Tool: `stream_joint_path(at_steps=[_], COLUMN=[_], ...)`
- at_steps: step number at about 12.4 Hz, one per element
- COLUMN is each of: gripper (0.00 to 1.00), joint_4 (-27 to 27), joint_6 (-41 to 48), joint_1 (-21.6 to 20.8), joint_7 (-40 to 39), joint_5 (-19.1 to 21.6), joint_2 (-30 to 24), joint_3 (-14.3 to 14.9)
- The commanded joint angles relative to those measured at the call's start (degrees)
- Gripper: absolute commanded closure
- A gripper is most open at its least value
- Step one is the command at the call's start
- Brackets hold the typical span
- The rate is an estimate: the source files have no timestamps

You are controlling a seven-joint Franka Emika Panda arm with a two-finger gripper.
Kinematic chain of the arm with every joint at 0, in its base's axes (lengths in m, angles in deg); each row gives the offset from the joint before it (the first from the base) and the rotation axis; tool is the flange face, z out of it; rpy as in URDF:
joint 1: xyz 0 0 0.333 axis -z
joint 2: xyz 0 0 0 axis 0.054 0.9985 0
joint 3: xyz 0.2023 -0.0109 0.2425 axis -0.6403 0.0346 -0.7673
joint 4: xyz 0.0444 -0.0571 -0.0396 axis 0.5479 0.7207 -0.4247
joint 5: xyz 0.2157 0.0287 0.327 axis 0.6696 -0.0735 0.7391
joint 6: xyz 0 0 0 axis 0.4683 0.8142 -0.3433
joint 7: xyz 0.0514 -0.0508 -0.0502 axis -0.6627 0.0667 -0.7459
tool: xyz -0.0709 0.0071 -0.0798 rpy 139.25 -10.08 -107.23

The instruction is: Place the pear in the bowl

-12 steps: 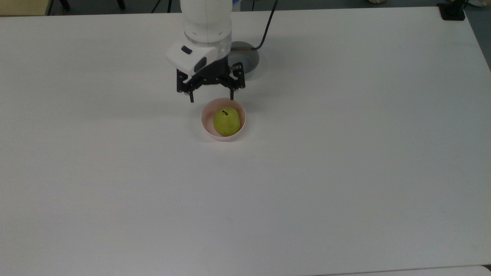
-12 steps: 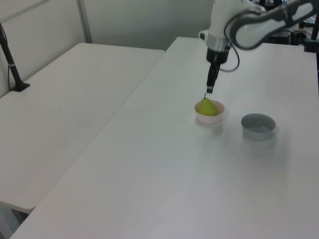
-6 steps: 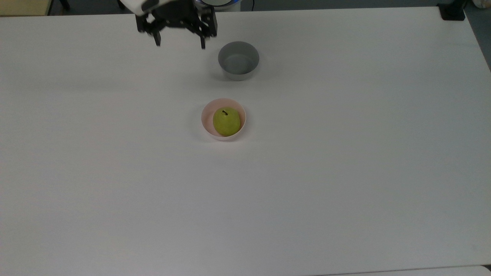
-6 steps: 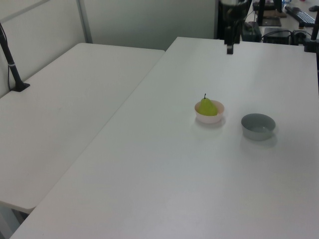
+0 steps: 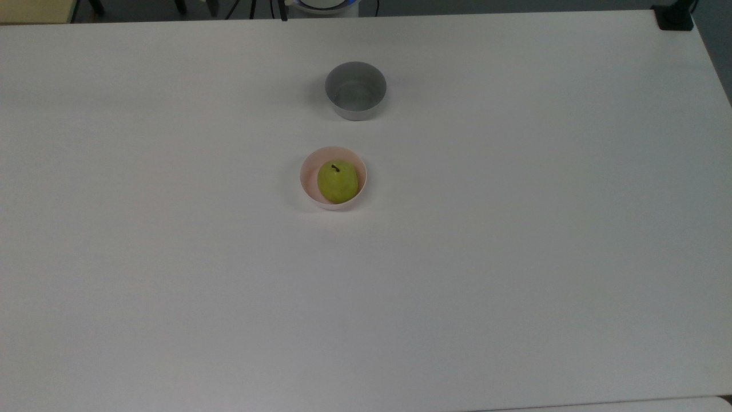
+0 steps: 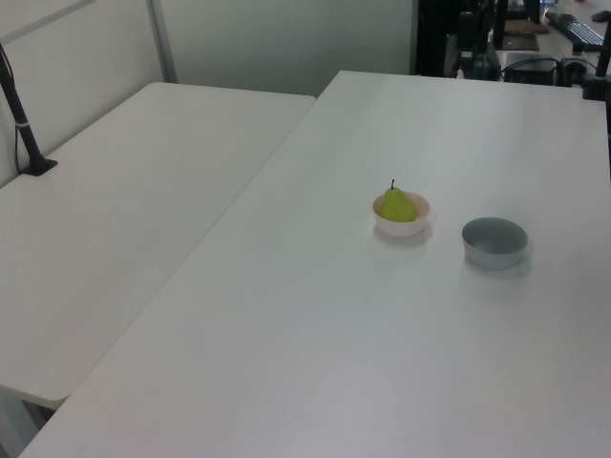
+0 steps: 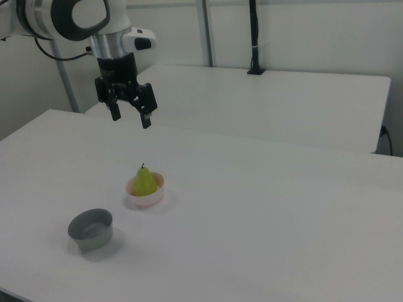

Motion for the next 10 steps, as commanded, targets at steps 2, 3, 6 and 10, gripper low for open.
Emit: stream_joint_path(at_steps=[2,3,6,10], gripper=[0.0,0.0,0.0,0.0], joint_4=[1.8,1.8,1.8,1.7], joint_6=[-9.1,-9.0,-8.4,-8.1], joint_1=[1.0,1.1,0.9,0.9], joint_7=[-6.0,-6.5,-6.1,-5.9], joint_5=[2.0,2.0,1.9,1.9], joint_2=[-0.5,-0.6,-0.3,-0.3], joint_3=[-0.2,-0.2,-0.2,-0.2])
